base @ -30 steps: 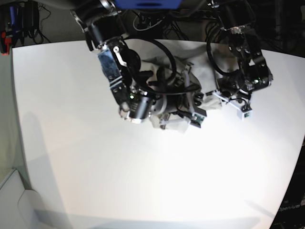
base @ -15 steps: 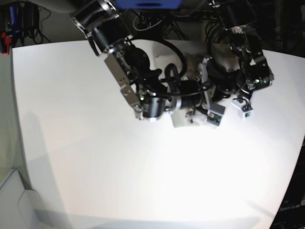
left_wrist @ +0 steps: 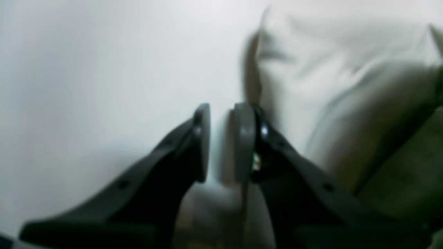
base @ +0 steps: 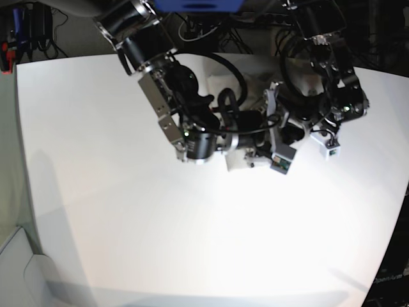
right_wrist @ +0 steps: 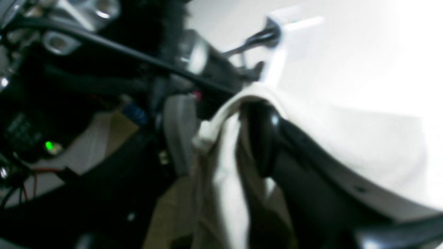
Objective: Layout the t-shirt on the table in an organized manner, then fold the t-shirt properly
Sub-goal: 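Lift the bundle with both grippers and fold it over toward the left gripper, then release with the left gripper and press the bundle with the right gripper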
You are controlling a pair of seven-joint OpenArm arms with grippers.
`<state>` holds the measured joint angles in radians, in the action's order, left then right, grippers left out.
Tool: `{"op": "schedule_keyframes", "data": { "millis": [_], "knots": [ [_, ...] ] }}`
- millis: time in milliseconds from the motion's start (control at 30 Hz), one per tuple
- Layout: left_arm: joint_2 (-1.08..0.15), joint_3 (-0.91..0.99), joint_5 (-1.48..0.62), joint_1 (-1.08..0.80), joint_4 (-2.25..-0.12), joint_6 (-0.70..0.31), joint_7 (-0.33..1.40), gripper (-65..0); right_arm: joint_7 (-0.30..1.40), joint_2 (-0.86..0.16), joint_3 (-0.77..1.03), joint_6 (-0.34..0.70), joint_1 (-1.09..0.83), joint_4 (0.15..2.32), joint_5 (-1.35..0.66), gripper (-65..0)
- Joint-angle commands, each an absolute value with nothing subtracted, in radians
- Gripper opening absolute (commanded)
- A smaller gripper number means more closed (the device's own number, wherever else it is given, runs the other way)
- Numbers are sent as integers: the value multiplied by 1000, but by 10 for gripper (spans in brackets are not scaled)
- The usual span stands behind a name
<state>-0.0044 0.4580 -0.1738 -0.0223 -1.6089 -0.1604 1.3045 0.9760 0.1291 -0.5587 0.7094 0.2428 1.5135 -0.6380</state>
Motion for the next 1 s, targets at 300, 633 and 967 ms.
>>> {"op": "schedule_keyframes", "data": {
  "millis": [300,633,967],
  "knots": [
    [-93,466,-176,-12,-1758,-157,1388,-529,978,74,-555,698,232,1693,-739,-317],
    [-217,486,-176,-73,-1759,-157,1383,-529,980,50,-553,698,231,1695,-762,-317],
    [-320,751,-185,-96,-1774,-168,1382,-528,970,-65,-308,698,240,1629,-756,-335]
  ]
}}
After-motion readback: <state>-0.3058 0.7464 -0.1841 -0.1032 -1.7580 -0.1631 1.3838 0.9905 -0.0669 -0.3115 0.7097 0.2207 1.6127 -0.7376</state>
